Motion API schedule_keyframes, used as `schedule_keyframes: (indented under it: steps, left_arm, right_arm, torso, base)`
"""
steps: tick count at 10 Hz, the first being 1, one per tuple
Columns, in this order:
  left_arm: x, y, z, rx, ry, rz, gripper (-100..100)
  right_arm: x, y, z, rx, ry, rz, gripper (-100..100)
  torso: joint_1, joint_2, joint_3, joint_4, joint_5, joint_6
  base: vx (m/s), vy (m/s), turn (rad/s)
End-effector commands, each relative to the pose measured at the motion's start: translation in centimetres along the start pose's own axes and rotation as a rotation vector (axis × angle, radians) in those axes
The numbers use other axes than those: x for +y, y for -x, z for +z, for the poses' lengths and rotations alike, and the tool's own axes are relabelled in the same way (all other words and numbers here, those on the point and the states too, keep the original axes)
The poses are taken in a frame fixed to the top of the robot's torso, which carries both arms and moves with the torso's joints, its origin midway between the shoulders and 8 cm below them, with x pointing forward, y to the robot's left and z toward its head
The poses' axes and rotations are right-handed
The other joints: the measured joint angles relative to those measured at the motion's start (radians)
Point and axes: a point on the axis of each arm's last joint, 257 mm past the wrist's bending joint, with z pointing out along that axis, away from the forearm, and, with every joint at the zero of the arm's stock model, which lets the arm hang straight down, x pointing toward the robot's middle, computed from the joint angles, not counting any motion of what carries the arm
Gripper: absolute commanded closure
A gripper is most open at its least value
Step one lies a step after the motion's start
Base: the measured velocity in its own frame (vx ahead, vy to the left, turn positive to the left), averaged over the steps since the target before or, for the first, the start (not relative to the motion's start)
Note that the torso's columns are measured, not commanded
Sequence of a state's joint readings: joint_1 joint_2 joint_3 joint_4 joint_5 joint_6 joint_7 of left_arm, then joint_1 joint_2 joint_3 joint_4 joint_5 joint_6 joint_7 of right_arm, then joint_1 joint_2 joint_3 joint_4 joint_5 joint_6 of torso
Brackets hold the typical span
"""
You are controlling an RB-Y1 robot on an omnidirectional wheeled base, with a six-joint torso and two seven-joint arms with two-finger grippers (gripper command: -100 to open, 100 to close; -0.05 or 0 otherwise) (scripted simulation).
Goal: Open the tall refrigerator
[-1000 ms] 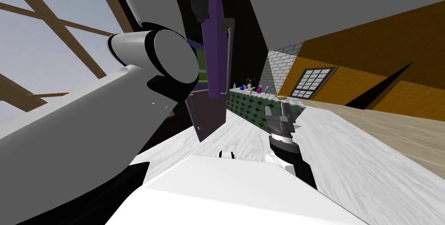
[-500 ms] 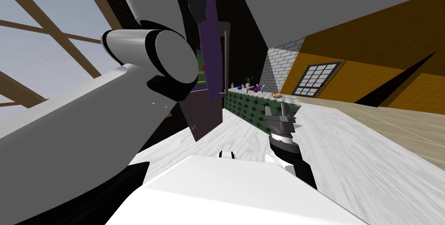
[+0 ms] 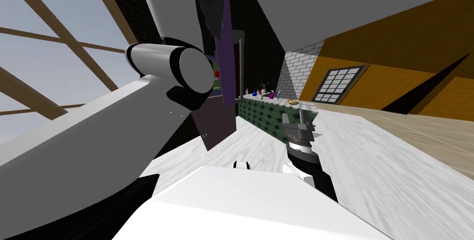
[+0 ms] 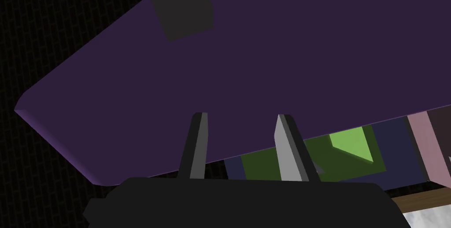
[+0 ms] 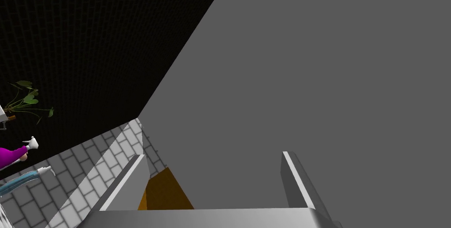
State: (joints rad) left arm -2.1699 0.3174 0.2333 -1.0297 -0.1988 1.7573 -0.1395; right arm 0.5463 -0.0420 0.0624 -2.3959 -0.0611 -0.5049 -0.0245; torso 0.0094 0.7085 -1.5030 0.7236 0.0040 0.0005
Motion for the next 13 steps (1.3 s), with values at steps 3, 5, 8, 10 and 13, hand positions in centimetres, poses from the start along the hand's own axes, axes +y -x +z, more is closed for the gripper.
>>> schedule_keyframes:
  steps: [3,5,8,10,13]
  left_arm:
    - [2.0,0.1,3.4,-0.020,0.037,0.019,-100]
    - [1.8,-0.3,3.8,-0.034,0.028,0.046,-100]
    - [1.5,-0.5,3.9,-0.064,0.022,0.088,-100]
    - [0.7,-0.1,2.4,-0.089,0.011,0.106,-100]
    - [-1.6,0.2,-1.0,-0.091,-0.027,0.123,-100]
  right_arm:
    - [0.0,0.0,0.0,0.000,0.000,0.000,0]
    - [0.0,0.0,0.0,0.000,0.000,0.000,0]
    - [0.0,0.0,0.0,0.000,0.000,0.000,0]
    - [0.0,0.0,0.0,0.000,0.000,0.000,0]
    - [0.0,0.0,0.0,0.000,0.000,0.000,0]
  torso:
    - [-0.009,-0.009,-0.007,-0.005,-0.004,0.002]
    - [-0.012,-0.014,-0.011,-0.008,-0.006,0.003]
    - [-0.008,-0.016,-0.013,-0.009,-0.004,0.003]
    - [-0.002,-0.017,-0.014,-0.009,0.000,0.000]
    - [0.007,-0.006,-0.002,-0.009,0.004,0.000]
  base:
    - [0.008,-0.025,0.012]
    - [0.039,-0.087,0.018]
    - [0.045,-0.129,0.023]
    - [0.058,-0.152,0.022]
    - [0.039,-0.078,0.005]
